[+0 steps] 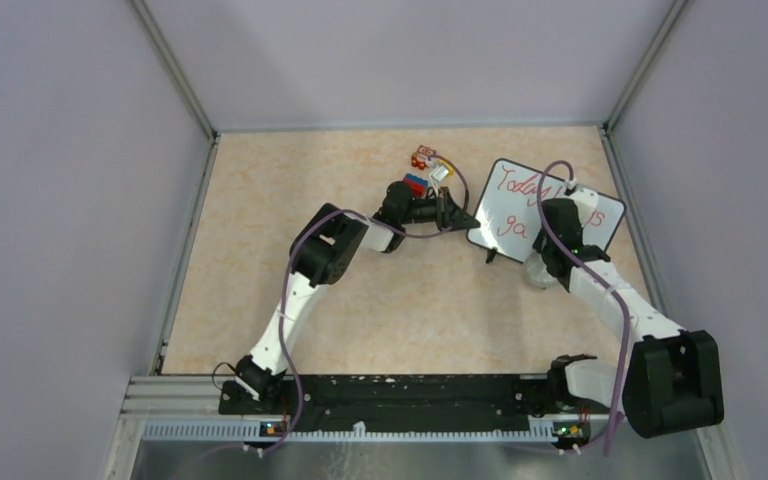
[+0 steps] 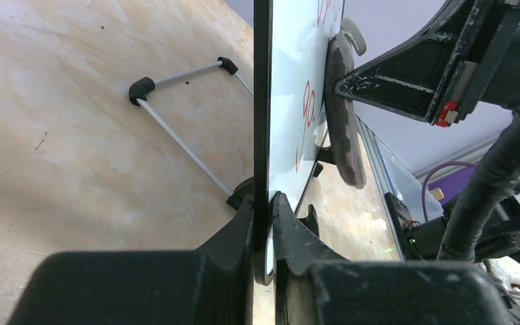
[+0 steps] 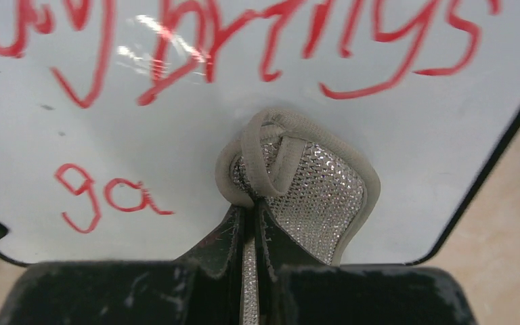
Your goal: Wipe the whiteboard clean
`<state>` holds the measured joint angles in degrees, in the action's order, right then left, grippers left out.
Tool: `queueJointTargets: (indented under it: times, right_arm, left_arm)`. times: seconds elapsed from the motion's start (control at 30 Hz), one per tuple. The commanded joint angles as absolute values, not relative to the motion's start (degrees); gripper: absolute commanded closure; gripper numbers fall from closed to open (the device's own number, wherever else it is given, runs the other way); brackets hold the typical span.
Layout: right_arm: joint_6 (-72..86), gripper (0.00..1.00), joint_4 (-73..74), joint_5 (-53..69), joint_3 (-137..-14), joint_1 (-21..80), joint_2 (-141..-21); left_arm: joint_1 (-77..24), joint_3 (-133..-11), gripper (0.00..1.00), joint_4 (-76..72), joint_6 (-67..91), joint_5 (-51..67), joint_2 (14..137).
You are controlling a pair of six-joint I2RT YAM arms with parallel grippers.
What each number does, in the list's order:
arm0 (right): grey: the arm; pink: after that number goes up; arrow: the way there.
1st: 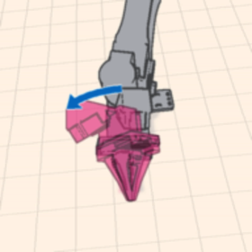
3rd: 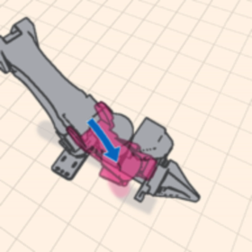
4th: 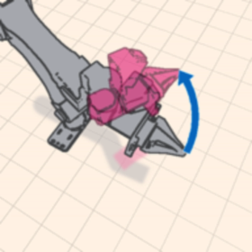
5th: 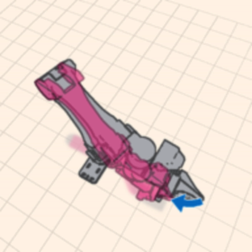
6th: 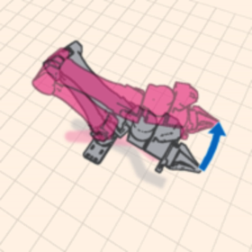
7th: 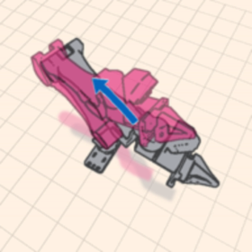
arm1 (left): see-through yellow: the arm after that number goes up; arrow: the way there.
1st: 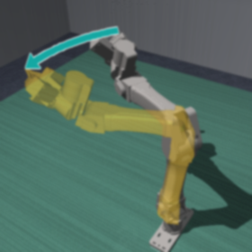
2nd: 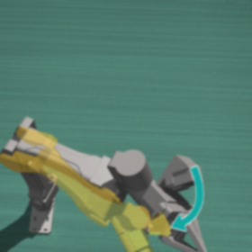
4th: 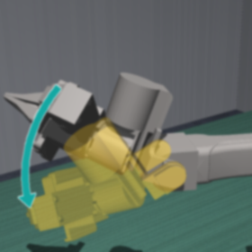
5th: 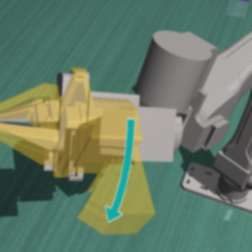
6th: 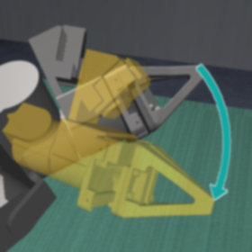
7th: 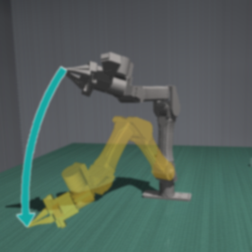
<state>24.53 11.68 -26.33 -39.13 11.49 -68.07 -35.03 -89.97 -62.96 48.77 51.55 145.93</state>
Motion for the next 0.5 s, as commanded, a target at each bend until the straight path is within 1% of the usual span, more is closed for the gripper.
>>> queueJointTargets:
  times: [0.0,0.1,0.23,0.4,0.47]
  right_arm:
    - [26.5,1.0,15.1,-31.4,-37.4,7.7,-64.5]
    - [24.7,1.0,14.2,-30.0,-37.4,7.7,-64.3]
    - [22.6,1.0,10.7,-22.4,-37.7,8.5,-67.5]
    - [22.2,1.0,8.4,-21.9,-40.6,17.9,-72.5]
    - [22.6,1.0,7.8,-21.0,-41.7,20.1,-73.8]
  left_arm:
    - [-34.5,-88.7,1.0,-60.9,46.4,48.9,147.7]
    - [-34.5,-88.8,1.0,-60.9,46.4,49.0,147.8]
    - [-34.5,-88.9,1.0,-60.9,46.5,49.0,147.8]
    - [-34.5,-89.1,1.0,-60.6,46.4,49.0,147.8]
    - [-34.5,-89.0,1.0,-60.5,46.4,49.0,147.9]
